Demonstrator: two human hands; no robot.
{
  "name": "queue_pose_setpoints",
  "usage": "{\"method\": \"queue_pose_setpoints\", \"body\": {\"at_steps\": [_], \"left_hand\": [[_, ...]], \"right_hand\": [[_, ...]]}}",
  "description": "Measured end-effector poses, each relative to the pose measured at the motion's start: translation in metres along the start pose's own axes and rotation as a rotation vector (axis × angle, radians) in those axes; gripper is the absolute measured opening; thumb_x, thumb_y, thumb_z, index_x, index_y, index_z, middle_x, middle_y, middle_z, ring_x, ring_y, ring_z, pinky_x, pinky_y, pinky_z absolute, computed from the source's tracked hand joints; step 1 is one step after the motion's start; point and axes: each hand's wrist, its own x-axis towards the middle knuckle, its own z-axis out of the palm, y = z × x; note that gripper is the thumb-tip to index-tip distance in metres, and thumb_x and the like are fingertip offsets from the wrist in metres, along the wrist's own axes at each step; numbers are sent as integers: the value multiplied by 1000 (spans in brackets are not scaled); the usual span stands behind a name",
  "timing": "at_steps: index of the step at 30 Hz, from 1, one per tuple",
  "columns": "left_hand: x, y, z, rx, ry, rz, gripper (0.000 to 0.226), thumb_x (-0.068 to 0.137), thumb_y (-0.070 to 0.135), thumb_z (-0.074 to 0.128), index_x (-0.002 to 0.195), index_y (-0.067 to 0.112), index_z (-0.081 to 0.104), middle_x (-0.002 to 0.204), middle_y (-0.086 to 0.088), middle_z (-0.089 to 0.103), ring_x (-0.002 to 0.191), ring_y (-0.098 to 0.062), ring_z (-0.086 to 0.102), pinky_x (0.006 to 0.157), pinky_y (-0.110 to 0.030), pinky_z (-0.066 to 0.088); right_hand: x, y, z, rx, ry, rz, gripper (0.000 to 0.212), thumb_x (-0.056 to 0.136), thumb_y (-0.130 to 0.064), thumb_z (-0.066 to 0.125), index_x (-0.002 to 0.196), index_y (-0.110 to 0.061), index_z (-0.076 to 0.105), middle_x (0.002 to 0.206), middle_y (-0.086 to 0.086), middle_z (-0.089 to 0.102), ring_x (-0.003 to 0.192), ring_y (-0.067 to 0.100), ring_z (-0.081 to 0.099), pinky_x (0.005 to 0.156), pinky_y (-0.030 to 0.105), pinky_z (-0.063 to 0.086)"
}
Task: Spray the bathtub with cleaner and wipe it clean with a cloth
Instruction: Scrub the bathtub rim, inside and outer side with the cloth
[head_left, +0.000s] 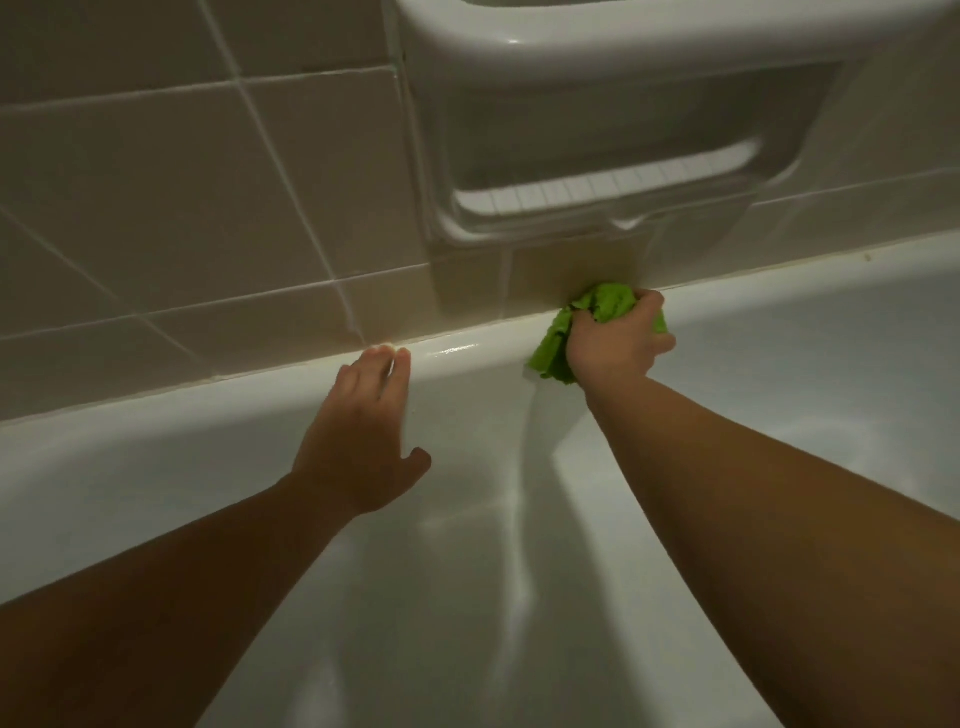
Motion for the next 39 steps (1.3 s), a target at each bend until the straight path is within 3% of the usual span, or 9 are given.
{"method": "queue_pose_setpoints", "body": {"at_steps": [6,10,17,23,26,29,31,34,39], "left_hand": [[33,-1,-3,59,-98,264,102,81,45,73,162,8,23,166,-12,27,151,-30,29,118,-39,35],[73,-7,-14,100,-185,482,103,86,57,64,165,23,8,172,5,9,156,-15,17,120,-29,31],[102,-17,-1,20,-189,683,111,78,56,72,165,19,14,172,1,9,158,-13,10,120,-37,35],[107,-27,16,29,-89,760,107,80,65,70,162,10,27,168,-8,24,156,-22,23,122,-35,30],[106,-27,17,65,-37,794,105,80,68,67,157,5,35,163,-12,31,151,-27,32,117,-39,38],[105,-26,16,56,-25,803,103,80,72,64,151,3,35,157,-14,34,143,-33,41,106,-51,51],[106,-27,16,38,-16,795,104,79,73,64,150,3,36,154,-15,36,139,-34,44,104,-51,52],[106,-27,16,42,-17,799,108,77,72,68,151,-1,38,152,-17,40,137,-36,45,109,-49,48],[106,-25,18,70,-45,798,114,77,73,68,155,0,29,155,-20,40,141,-38,43,113,-50,44]], "right_hand": [[-22,19,15,-61,-149,-213,51,88,-30,70,129,-31,40,123,6,30,103,38,57,94,42,52],[18,18,-6,-9,-48,-147,47,88,-28,70,126,-27,42,119,4,28,100,38,61,96,44,54],[21,22,-2,30,32,-174,44,86,-28,67,124,-25,44,117,6,31,97,38,59,95,43,53],[-3,42,19,37,14,-489,48,82,-20,73,125,-17,53,110,10,44,88,3,41,80,26,49],[4,39,10,79,28,-410,50,82,-18,74,127,-19,52,112,9,42,84,4,41,73,7,40],[-7,33,17,32,87,-375,55,82,-22,75,131,-20,51,115,11,42,82,3,41,80,20,45],[-20,31,24,-6,-23,-344,61,81,-30,79,132,-26,46,119,7,37,87,18,50,81,29,46],[-24,35,20,-27,-127,-372,66,80,-34,84,133,-30,44,121,1,32,91,19,51,81,26,43],[12,26,3,187,75,-189,53,83,-20,73,128,-30,47,123,4,34,92,15,54,83,19,48]]}}
